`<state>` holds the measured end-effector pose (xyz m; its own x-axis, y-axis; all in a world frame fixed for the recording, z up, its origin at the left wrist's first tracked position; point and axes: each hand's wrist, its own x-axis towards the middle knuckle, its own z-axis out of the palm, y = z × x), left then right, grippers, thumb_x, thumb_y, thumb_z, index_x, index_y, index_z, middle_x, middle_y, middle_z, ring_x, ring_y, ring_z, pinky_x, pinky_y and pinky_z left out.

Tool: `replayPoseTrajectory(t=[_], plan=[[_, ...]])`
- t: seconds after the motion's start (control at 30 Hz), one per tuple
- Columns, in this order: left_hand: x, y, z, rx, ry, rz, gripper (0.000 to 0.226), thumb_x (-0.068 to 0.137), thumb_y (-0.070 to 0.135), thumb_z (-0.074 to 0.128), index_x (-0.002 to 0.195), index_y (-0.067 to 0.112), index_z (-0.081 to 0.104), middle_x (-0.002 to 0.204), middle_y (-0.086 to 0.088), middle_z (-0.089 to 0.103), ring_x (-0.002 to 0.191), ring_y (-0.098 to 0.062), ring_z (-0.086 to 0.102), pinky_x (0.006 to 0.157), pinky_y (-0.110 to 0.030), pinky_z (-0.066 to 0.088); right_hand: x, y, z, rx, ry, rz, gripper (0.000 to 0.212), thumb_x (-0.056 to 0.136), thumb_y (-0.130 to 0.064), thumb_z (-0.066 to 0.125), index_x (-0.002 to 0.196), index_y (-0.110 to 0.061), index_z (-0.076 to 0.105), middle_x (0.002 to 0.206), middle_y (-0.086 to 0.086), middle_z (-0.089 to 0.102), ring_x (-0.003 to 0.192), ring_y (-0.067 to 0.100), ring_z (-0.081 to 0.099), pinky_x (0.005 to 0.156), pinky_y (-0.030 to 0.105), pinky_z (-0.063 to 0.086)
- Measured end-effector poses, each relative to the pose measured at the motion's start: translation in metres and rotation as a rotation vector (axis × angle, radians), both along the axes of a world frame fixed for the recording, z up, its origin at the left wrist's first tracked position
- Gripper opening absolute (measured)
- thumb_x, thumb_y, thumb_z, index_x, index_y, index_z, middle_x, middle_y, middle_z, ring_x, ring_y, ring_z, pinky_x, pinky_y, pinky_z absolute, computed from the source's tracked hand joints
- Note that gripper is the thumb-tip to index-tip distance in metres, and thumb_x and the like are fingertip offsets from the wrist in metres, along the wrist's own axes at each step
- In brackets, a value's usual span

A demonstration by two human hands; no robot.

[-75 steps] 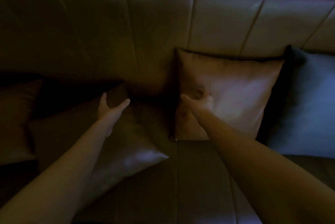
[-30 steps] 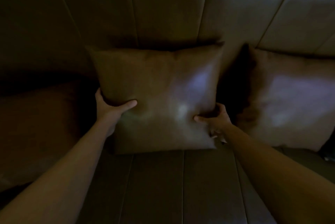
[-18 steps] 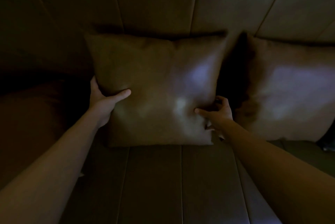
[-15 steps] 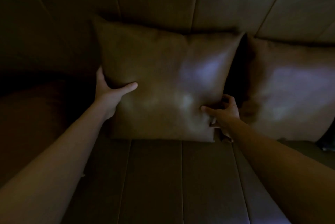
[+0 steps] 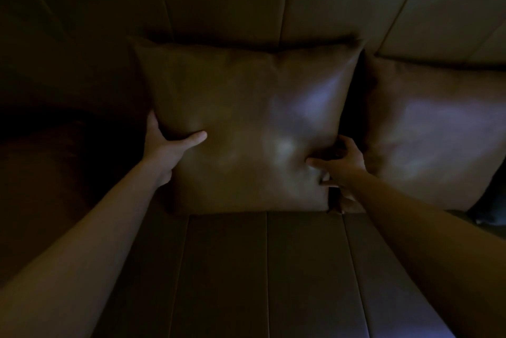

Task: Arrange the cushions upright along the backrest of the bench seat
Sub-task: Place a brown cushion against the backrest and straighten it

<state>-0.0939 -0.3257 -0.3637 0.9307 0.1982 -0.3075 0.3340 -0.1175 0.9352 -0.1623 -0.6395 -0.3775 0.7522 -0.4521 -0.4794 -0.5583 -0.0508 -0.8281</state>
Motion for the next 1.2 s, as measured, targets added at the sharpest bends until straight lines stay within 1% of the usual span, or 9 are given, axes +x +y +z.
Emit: replayPoseTrajectory(t=[0.27,0.5,0.63,0.7,0.8,1.0,1.07,1.13,1.2], plan=[[-0.002,0.000,0.000,-0.039,0.031,-0.026,0.118,0.065,0.017,0.086,0.154,0.038,0.011,0.158,0.000,0.027,0.143,-0.030,0.029,0.108,-0.060,0.033,-0.002,0.000,-0.001,0.002,0.082,0.057,0.089,0.072,-0.013,0.083,0.144,-0.031,0.033,0.146,0.008,0.042,0.129,0.042,0.042,0.072,0.052,0.056],[-0.002,-0.004,0.003,0.028,-0.004,-0.054,0.116,0.065,0.022,0.087,0.154,0.038,0.014,0.157,0.002,0.028,0.143,-0.029,0.028,0.109,-0.058,0.032,-0.001,-0.004,0.007,0.031,0.098,0.060,0.103,0.070,-0.018,0.084,0.149,-0.041,0.021,0.153,0.006,0.034,0.133,0.042,0.040,0.079,0.057,0.056],[-0.002,-0.004,0.006,0.055,0.011,-0.082,0.115,0.066,0.026,0.086,0.154,0.039,0.013,0.159,0.002,0.025,0.145,-0.029,0.026,0.110,-0.058,0.030,-0.001,0.000,0.013,0.015,0.125,0.111,0.103,0.073,-0.032,0.081,0.152,-0.041,0.015,0.157,0.007,0.027,0.134,0.045,0.038,0.066,0.049,0.056],[-0.005,-0.003,0.005,0.066,0.006,-0.089,0.119,0.063,0.031,0.087,0.153,0.042,0.010,0.160,0.003,0.022,0.145,-0.029,0.024,0.111,-0.057,0.029,-0.001,0.002,0.011,-0.050,0.150,0.144,0.104,0.074,-0.041,0.078,0.152,-0.042,0.010,0.158,0.008,0.026,0.135,0.046,0.036,0.076,0.056,0.055],[-0.013,0.000,0.000,0.082,0.021,-0.110,0.130,0.056,0.037,0.088,0.153,0.045,0.002,0.162,0.004,0.015,0.147,-0.028,0.020,0.114,-0.057,0.026,-0.003,0.004,0.006,-0.077,0.173,0.165,0.103,0.078,-0.047,0.072,0.154,-0.038,0.004,0.159,0.009,0.024,0.141,0.043,0.028,0.102,0.064,0.039],[-0.017,-0.010,-0.003,0.151,0.033,-0.093,0.127,0.067,0.028,0.085,0.154,0.040,-0.006,0.163,0.001,0.011,0.148,-0.028,0.016,0.115,-0.053,0.022,-0.004,0.011,0.004,0.021,0.199,0.132,0.102,0.078,-0.048,0.071,0.152,-0.044,0.001,0.161,0.007,0.019,0.142,0.048,0.023,0.096,0.078,0.032],[-0.016,-0.013,-0.002,0.150,0.064,-0.063,0.126,0.069,0.029,0.085,0.154,0.040,-0.008,0.163,0.000,0.011,0.148,-0.029,0.016,0.115,-0.053,0.021,-0.003,0.011,0.005,0.011,0.195,0.148,0.101,0.081,-0.046,0.070,0.153,-0.041,-0.002,0.161,0.008,0.019,0.142,0.047,0.022,0.100,0.075,0.031],[-0.020,-0.016,0.000,0.135,0.101,-0.041,0.125,0.069,0.033,0.084,0.153,0.040,-0.008,0.164,-0.001,0.011,0.148,-0.030,0.016,0.115,-0.055,0.021,-0.005,0.010,0.009,-0.015,0.170,0.162,0.098,0.085,-0.041,0.067,0.155,-0.032,-0.002,0.160,0.010,0.022,0.144,0.041,0.024,0.109,0.061,0.032],[-0.027,-0.018,0.001,0.132,0.128,-0.014,0.120,0.072,0.036,0.082,0.154,0.039,-0.005,0.164,-0.002,0.011,0.148,-0.031,0.016,0.115,-0.055,0.021,-0.010,0.011,0.015,-0.074,0.178,0.193,0.093,0.089,-0.040,0.063,0.156,-0.026,-0.001,0.159,0.012,0.025,0.141,0.038,0.032,0.108,0.050,0.036]])
